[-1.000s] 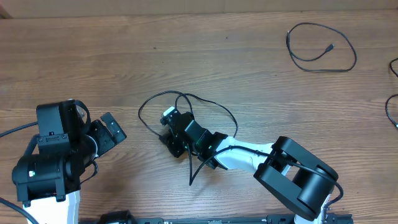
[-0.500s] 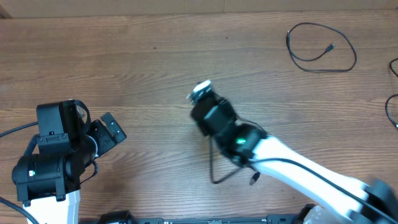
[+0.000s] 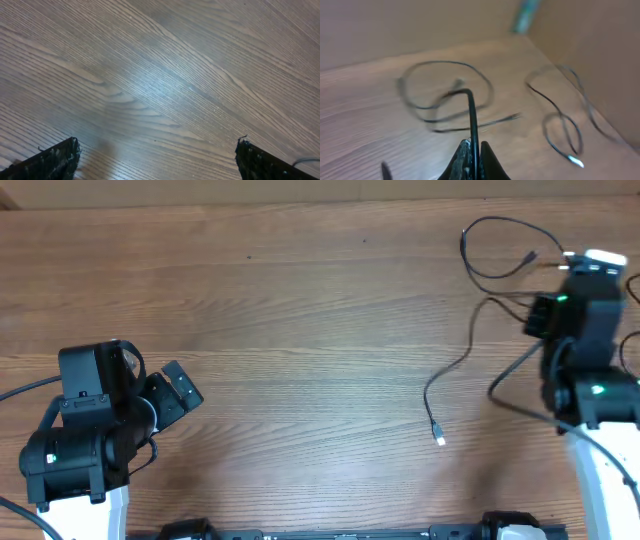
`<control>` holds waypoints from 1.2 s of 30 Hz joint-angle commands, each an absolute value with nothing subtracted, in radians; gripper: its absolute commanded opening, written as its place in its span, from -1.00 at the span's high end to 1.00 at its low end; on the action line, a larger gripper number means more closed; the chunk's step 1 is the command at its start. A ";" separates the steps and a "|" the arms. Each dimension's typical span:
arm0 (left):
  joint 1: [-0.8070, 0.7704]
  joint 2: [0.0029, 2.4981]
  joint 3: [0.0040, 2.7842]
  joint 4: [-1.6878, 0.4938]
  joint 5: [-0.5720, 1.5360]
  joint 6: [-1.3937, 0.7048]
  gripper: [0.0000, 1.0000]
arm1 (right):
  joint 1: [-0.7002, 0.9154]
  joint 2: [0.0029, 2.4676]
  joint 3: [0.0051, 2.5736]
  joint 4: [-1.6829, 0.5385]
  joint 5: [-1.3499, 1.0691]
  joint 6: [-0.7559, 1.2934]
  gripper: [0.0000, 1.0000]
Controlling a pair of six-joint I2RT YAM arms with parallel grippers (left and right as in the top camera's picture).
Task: Untangle cables
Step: 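Drop the cable at the right side and open the right gripper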
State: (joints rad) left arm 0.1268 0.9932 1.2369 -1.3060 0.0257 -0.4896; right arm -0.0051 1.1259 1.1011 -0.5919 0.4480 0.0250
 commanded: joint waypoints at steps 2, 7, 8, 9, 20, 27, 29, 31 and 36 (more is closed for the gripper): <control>0.133 0.994 1.250 -1.305 0.026 -0.471 -0.99 | -0.229 1.205 1.100 -0.606 0.254 0.085 0.92; 0.133 0.994 1.250 -1.305 0.026 -0.471 -0.99 | -0.299 1.289 1.100 -0.642 0.068 0.085 0.92; 0.133 0.994 1.250 -1.305 0.026 -0.471 -0.99 | -0.299 1.300 1.100 -0.642 0.041 0.085 0.92; 0.133 0.994 1.250 -1.305 0.026 -0.471 -0.99 | -0.293 1.304 1.100 -0.641 0.023 0.085 0.92; 0.133 0.994 1.250 -1.305 0.026 -0.471 -0.99 | -0.267 1.222 1.256 -0.572 0.150 0.077 0.92; 0.133 0.994 1.250 -1.305 0.026 -0.471 -0.99 | -0.293 1.209 1.340 -0.307 0.437 -0.216 0.92; 0.133 0.994 1.250 -1.305 0.026 -0.471 -0.99 | -0.293 1.198 1.342 -0.239 0.462 -0.322 0.92; 0.133 0.994 1.250 -1.305 0.026 -0.471 -0.99 | -0.293 1.187 1.342 -0.208 0.462 -0.389 0.92; 0.133 0.994 1.250 -1.305 0.026 -0.471 -0.99 | -0.293 1.176 1.342 -0.236 0.461 -0.409 0.92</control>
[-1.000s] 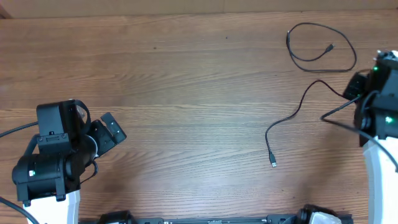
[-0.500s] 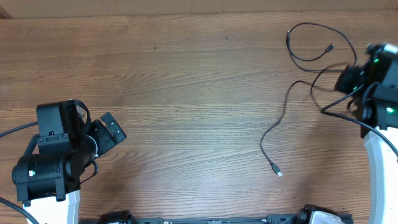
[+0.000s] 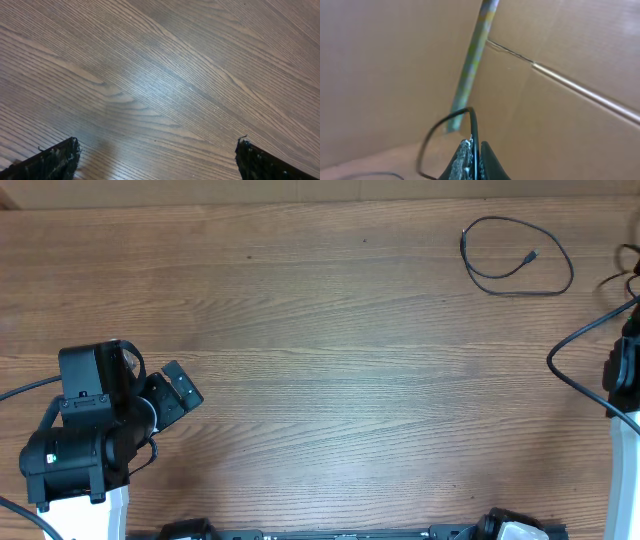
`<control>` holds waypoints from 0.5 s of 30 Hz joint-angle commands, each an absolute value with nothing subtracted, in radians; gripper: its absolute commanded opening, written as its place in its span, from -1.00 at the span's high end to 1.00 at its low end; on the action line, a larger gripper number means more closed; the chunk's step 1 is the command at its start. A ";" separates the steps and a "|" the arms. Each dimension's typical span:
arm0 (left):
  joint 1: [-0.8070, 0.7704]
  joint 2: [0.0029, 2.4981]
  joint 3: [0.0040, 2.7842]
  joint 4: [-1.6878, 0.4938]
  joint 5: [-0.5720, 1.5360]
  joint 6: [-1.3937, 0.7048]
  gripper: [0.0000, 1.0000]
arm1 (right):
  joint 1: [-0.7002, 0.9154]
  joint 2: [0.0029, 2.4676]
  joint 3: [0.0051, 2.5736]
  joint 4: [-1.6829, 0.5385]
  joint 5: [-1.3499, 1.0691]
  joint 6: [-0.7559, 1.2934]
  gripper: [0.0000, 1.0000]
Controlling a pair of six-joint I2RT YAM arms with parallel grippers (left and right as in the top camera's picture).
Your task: Untangle cables
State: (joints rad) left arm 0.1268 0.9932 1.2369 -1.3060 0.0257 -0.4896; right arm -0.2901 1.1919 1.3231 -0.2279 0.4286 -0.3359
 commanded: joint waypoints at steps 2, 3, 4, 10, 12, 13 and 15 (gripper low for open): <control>0.133 0.994 1.250 -1.305 0.026 -0.471 -0.99 | -0.292 1.176 1.342 -0.260 0.450 -0.409 0.92; 0.133 0.994 1.250 -1.305 0.026 -0.471 -0.99 | -0.292 1.176 1.342 -0.266 0.443 -0.408 0.92; 0.133 0.994 1.250 -1.305 0.026 -0.471 -0.99 | -0.289 1.175 1.342 -0.267 0.444 -0.395 0.92; 0.133 0.994 1.250 -1.305 0.026 -0.471 -0.99 | -0.250 1.153 1.342 -0.275 0.428 -0.348 0.93; 0.133 0.994 1.250 -1.305 0.026 -0.471 -0.99 | -0.238 1.142 1.342 -0.291 0.411 -0.347 0.92; 0.133 0.994 1.250 -1.305 0.026 -0.471 -0.99 | -0.236 1.140 1.342 -0.302 0.400 -0.348 0.92; 0.133 0.994 1.250 -1.305 0.026 -0.471 -0.99 | -0.236 1.145 1.342 -0.356 0.371 -0.345 0.92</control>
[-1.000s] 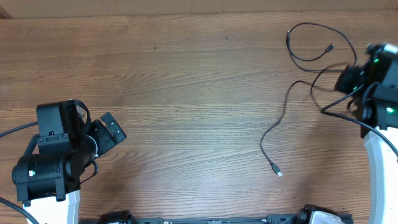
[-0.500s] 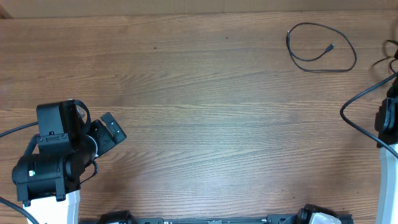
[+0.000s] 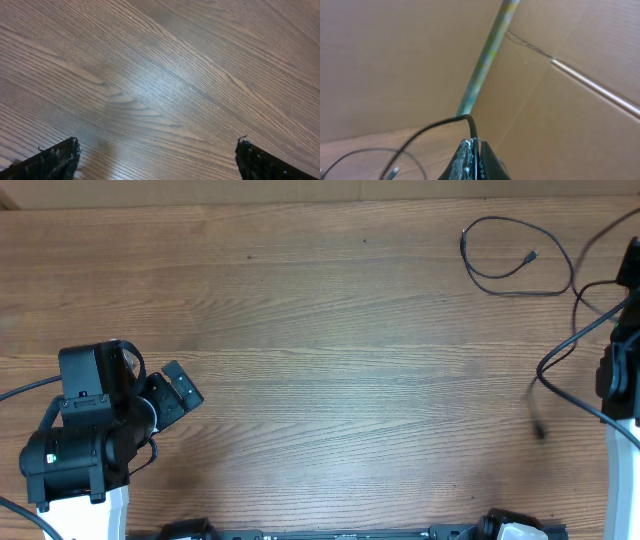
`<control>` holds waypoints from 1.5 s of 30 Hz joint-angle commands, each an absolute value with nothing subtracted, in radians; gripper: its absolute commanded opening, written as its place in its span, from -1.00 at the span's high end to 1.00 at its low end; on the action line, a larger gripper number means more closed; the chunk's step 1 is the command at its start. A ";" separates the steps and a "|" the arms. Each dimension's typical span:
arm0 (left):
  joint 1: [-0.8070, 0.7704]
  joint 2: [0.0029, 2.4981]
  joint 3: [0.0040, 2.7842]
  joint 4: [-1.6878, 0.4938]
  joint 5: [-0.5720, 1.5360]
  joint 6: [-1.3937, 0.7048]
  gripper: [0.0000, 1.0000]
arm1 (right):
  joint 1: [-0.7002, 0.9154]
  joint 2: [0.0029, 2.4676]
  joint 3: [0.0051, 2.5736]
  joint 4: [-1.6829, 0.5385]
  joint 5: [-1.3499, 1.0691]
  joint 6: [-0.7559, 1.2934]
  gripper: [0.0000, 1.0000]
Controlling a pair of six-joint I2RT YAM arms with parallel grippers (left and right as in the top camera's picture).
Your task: Untangle cables
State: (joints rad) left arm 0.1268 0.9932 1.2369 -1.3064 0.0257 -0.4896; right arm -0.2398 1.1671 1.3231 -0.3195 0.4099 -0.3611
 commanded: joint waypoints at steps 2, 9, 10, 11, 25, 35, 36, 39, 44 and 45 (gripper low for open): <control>0.133 0.994 1.250 -1.305 0.026 -0.471 -0.99 | -0.244 1.161 1.342 -0.406 0.372 -0.344 0.92; 0.133 0.994 1.250 -1.305 0.026 -0.471 -0.99 | -0.272 1.282 1.341 -0.587 0.373 -0.328 0.92; 0.133 0.994 1.250 -1.305 0.026 -0.471 -1.00 | -0.277 1.304 1.341 -0.616 0.373 -0.313 0.92; 0.133 0.994 1.250 -1.305 0.026 -0.471 -0.99 | -0.280 1.326 1.341 -0.646 0.373 -0.300 0.92; 0.133 0.994 1.250 -1.305 0.026 -0.471 -0.99 | -0.332 1.582 1.341 -0.896 0.367 0.012 0.31; 0.133 0.994 1.250 -1.305 0.026 -0.471 -0.99 | -0.331 1.590 1.341 -0.964 0.364 0.043 -1.00; 0.133 0.994 1.250 -1.305 0.026 -0.471 -0.99 | -0.329 1.588 1.341 -0.971 0.364 0.055 -1.00; 0.133 0.994 1.250 -1.305 0.026 -0.471 -0.99 | -0.321 1.569 1.341 -0.987 0.362 0.087 -1.00; 0.133 0.994 1.250 -1.305 0.026 -0.471 -0.99 | -0.284 1.463 1.342 -1.003 0.268 0.090 -1.00; 0.133 0.994 1.250 -1.305 0.026 -0.471 -0.99 | -0.275 1.439 1.342 -1.005 0.255 0.090 -1.00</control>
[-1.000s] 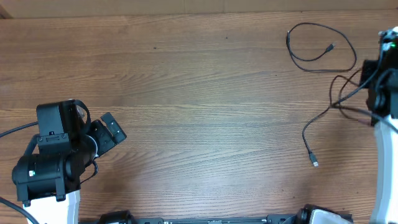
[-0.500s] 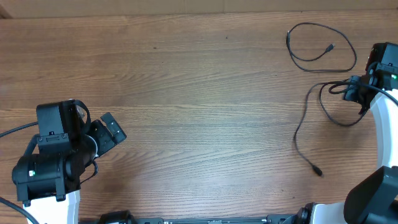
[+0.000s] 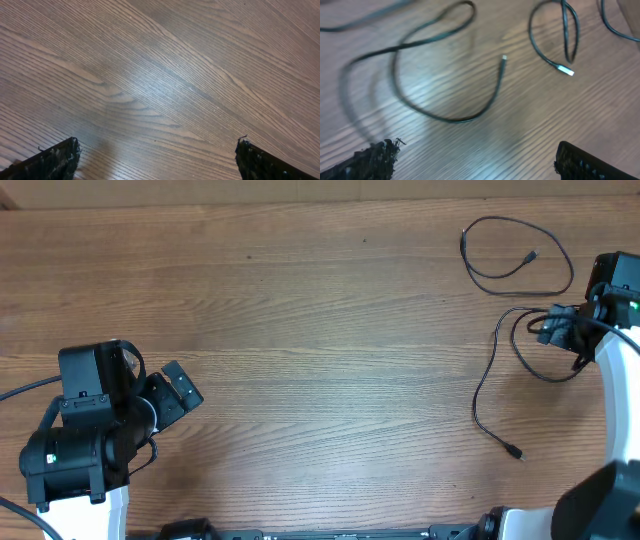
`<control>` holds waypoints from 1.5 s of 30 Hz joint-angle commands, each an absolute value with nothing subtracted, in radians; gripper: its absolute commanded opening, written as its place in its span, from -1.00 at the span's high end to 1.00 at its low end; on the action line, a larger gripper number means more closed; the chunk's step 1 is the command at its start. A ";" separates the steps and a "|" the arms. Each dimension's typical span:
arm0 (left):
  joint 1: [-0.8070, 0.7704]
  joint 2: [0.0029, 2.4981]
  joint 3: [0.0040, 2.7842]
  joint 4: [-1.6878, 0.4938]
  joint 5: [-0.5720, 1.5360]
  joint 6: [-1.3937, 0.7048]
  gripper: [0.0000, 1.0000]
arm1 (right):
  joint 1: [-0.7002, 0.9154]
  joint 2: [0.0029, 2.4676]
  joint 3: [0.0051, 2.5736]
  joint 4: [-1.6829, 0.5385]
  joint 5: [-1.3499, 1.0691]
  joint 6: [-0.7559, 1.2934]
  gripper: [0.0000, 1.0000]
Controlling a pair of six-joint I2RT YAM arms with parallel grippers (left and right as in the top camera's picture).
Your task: Untangle cables
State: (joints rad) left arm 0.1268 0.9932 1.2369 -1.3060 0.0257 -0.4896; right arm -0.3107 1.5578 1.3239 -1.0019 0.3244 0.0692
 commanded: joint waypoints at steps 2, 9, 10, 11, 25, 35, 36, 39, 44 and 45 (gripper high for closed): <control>0.133 0.994 1.250 -1.305 0.026 -0.471 -0.99 | -0.250 1.375 1.342 -1.010 0.220 0.090 -1.00; 0.133 0.994 1.250 -1.305 0.026 -0.471 -0.99 | -0.146 1.129 1.342 -1.066 0.150 0.090 -1.00; 0.133 0.994 1.250 -1.305 0.026 -0.471 -0.99 | -0.133 1.093 1.342 -1.078 0.147 0.090 -0.99; 0.133 0.994 1.250 -1.305 0.026 -0.471 -0.99 | -0.122 1.061 1.342 -1.092 0.135 0.090 -1.00; 0.133 0.994 1.250 -1.305 0.026 -0.471 -0.99 | -0.105 0.822 1.341 -1.260 0.050 0.090 -1.00; 0.133 0.994 1.250 -1.305 0.026 -0.471 -0.99 | -0.104 0.826 1.341 -1.267 0.051 0.089 -1.00; 0.133 0.994 1.250 -1.305 0.026 -0.471 -0.99 | -0.086 0.827 1.341 -1.267 0.049 0.089 -1.00; 0.133 0.994 1.250 -1.305 0.026 -0.471 -0.99 | -0.036 0.831 1.341 -1.267 0.050 0.089 -1.00; 0.133 0.994 1.250 -1.305 0.026 -0.471 -0.99 | 0.008 0.826 1.341 -1.268 0.050 0.089 -1.00; 0.133 0.994 1.250 -1.305 0.026 -0.471 -0.99 | 0.014 0.826 1.341 -1.267 0.049 0.089 -1.00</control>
